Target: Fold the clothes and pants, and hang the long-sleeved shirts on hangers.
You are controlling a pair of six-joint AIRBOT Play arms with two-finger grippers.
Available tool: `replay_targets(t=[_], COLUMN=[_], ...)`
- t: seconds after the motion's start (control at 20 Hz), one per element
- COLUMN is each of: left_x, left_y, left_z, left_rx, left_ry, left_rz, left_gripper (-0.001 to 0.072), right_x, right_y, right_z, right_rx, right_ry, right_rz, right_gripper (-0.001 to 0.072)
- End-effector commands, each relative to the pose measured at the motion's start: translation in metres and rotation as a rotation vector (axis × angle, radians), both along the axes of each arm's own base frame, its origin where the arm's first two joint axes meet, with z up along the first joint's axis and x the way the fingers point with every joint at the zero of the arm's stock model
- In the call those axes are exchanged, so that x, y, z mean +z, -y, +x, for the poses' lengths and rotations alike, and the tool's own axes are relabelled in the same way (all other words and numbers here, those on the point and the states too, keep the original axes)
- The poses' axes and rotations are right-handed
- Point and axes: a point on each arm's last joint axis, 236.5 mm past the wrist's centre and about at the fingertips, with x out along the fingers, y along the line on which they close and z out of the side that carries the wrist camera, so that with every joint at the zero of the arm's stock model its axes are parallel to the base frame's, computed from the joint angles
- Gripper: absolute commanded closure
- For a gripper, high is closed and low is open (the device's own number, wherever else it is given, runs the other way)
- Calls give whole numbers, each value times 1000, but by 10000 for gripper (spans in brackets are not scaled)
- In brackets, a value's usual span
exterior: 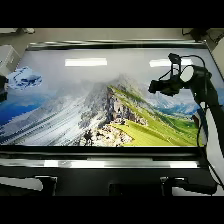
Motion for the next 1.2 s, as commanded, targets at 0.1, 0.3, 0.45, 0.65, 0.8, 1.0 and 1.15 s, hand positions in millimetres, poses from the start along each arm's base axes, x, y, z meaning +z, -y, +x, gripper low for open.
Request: replay_targets(t=[0.1, 0.3, 0.45, 0.65, 0.8, 1.0, 1.15], left_x=[-46, -48, -47, -64, -64, -57, 37], left_y=[-25, 8, 12, -4, -5, 25, 56], left_z=[25, 86, 113, 123, 138, 148, 151], left_rx=[134, -40, -83, 4, 33, -84, -332], left_ry=[180, 291, 337, 365, 412, 406, 478], left_rz=[-236, -307, -308, -319, -338, -356, -123], left_gripper=[-13, -13, -13, -11, 75, 687, 689], right_x=[-5, -5, -6, -11, -15, -16, 11], right_y=[-2, -2, -3, -3, -9, -12, 0], right_z=[-12, -12, -14, -29, -49, -67, -60], right_rx=[10, 9, -21, -9, 7, 22, 77], right_ry=[-54, -56, -72, -140, -224, -298, -194], right_rz=[2, 4, 20, 18, 36, 49, -26], right_gripper=[39, 39, 39, 39, 38, 37, 37])
